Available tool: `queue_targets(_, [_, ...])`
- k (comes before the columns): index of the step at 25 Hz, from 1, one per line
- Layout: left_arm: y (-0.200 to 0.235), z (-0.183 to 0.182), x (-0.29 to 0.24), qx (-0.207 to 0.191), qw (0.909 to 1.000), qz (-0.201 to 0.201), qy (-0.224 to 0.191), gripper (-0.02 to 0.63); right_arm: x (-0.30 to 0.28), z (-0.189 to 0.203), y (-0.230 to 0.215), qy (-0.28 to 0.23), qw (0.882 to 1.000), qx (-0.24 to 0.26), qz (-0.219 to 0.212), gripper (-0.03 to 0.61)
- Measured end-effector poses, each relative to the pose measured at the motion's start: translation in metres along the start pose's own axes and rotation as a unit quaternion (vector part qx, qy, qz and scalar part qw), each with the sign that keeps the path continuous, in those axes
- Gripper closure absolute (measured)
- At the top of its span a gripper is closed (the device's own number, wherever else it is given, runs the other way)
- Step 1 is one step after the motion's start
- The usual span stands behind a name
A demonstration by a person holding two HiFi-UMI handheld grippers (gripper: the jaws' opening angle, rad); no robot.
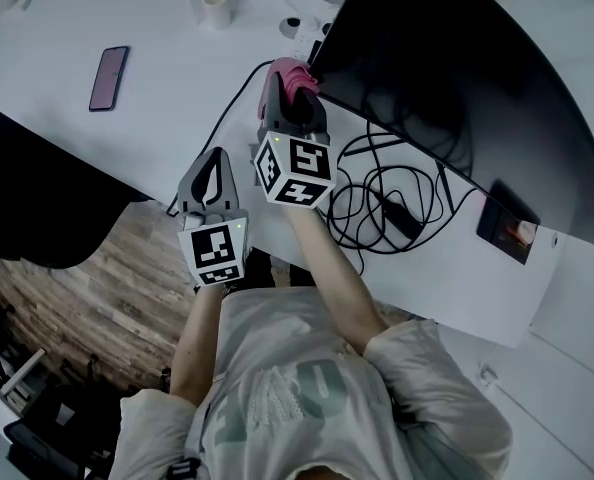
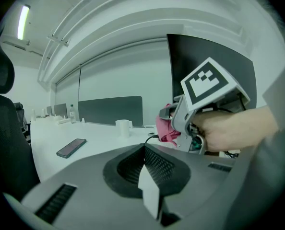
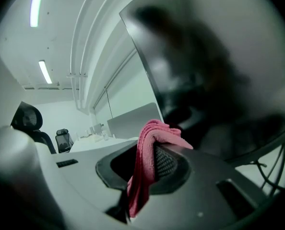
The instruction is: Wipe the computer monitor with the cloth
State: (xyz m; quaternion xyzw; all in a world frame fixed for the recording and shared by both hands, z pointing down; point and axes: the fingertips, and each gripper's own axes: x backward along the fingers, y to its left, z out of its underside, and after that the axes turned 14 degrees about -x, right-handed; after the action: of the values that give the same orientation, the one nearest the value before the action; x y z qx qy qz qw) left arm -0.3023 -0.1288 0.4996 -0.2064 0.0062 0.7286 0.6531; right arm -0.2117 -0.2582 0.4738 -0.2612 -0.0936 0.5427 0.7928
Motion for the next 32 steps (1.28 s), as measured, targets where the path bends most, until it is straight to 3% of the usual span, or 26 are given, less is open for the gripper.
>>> queue_targets(8, [0.002,-0.012,0.000,-0.001,0.9999,-0.008,-0.014,0.609,0.018,-0.074,0.048,-0.102,0.992,0.058,-0.035,0.523])
queue_targets(19, [-0.006,-0.044,0.005,-0.009,0.9988,-0.010,-0.047,0.609,0.053,-0.195,0.127,-0.228,0.966,0.068,-0.100,0.522])
queue_targets(27, [-0.012,-0.068,0.009,-0.017,0.9971,-0.008,-0.073,0.609,0.073,-0.251,0.164,-0.280,0.948,0.066,-0.134,0.522])
queue_targets(32, [-0.011,-0.078,0.015,-0.002,0.9969,-0.008,-0.079,0.609,0.073,-0.251,0.174,-0.263,0.949,0.077,-0.159,0.522])
